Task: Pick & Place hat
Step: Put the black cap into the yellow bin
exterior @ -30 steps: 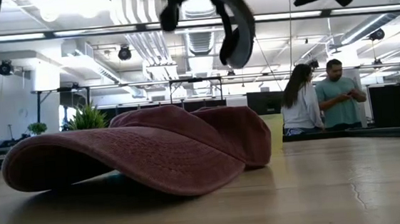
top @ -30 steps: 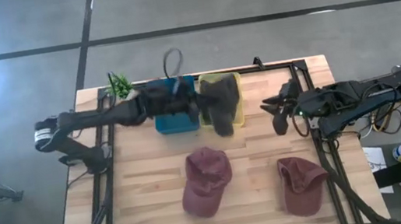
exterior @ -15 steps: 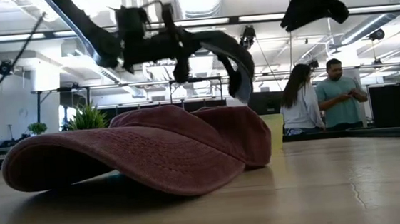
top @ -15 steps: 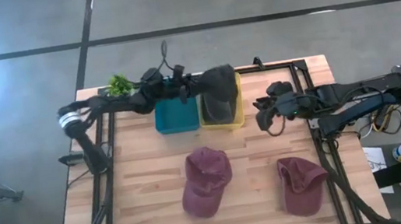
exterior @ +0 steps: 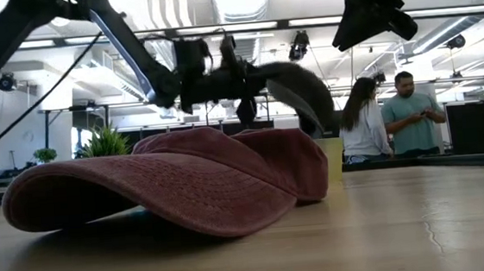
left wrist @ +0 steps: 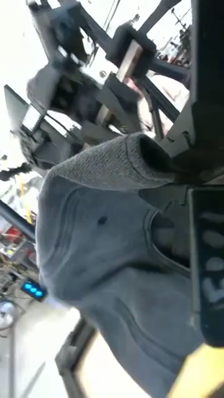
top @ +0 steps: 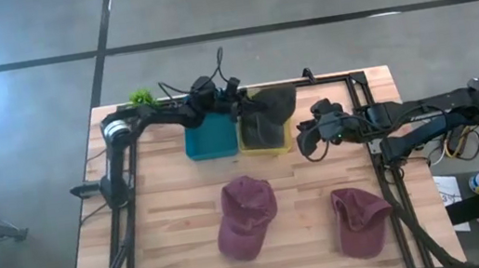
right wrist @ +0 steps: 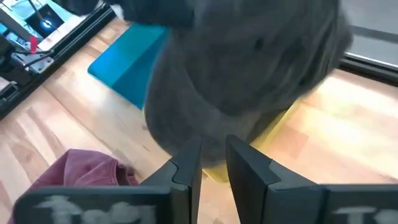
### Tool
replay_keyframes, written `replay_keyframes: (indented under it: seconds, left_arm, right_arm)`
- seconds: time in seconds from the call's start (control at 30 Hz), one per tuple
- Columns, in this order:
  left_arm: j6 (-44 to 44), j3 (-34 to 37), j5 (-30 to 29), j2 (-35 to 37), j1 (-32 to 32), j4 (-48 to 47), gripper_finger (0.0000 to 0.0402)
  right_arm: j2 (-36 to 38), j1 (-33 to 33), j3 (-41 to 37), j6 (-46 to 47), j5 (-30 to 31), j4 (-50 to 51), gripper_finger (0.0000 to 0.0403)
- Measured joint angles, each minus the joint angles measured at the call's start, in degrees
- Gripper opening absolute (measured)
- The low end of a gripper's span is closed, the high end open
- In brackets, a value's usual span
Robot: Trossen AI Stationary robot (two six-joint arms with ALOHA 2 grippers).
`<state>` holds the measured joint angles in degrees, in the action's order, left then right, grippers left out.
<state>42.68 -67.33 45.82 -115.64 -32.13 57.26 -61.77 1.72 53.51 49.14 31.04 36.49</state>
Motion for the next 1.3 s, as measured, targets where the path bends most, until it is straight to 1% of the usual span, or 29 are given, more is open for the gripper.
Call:
replay_keyframes:
  seconds: [0.2,0.3,0.43,0.67,0.8,0.87,0.93,1.03,1.13,1.3]
  left_arm:
    - [0.3,0.7,-0.3,-2.8,-0.2,-0.7,0.0014]
    - [-1.1,1.0,-0.4,-2.9,-0.5,-4.7,0.0015]
    - [-1.9,1.1,-0.9,-0.9,-1.1,-13.7,0.0026]
    - [-9.8,1.1,-4.9,4.8,-1.2,-31.6,0.0089]
    - [-14.5,1.1,-10.8,9.6,-1.2,-43.5,0.0116]
    - [-16.0,1.1,-14.5,12.0,-1.3,-49.3,0.0120]
    - [-17.5,1.2,-16.3,14.1,-1.3,-53.4,0.0120]
    - [-20.8,1.1,-19.6,16.1,-0.9,-54.4,0.0121]
    - [-24.2,1.1,-23.8,15.3,-0.5,-53.5,0.0121]
    - [-24.5,0.6,-24.7,10.5,-0.8,-49.1,0.0121]
  right_arm:
    - [-0.2,0.0,0.1,-0.1,0.0,0.1,0.0072]
    - [-0.3,0.0,0.1,-0.8,0.0,0.1,0.0069]
    - [-0.3,-0.1,0.0,-1.5,0.0,0.2,0.0070]
    - [-0.3,-0.3,0.0,-3.1,0.1,0.1,0.0077]
    - [-0.3,-0.3,-0.1,-4.0,0.1,0.2,0.0074]
    - [-0.3,-0.3,-0.1,-4.2,0.1,0.2,0.0073]
    - [-0.3,-0.3,-0.1,-4.4,0.1,0.2,0.0073]
    - [-0.3,-0.3,-0.1,-5.0,0.1,0.2,0.0076]
    - [-0.3,-0.3,-0.1,-5.8,0.1,0.2,0.0081]
    - [-0.3,-0.3,-0.1,-5.8,0.1,0.1,0.0081]
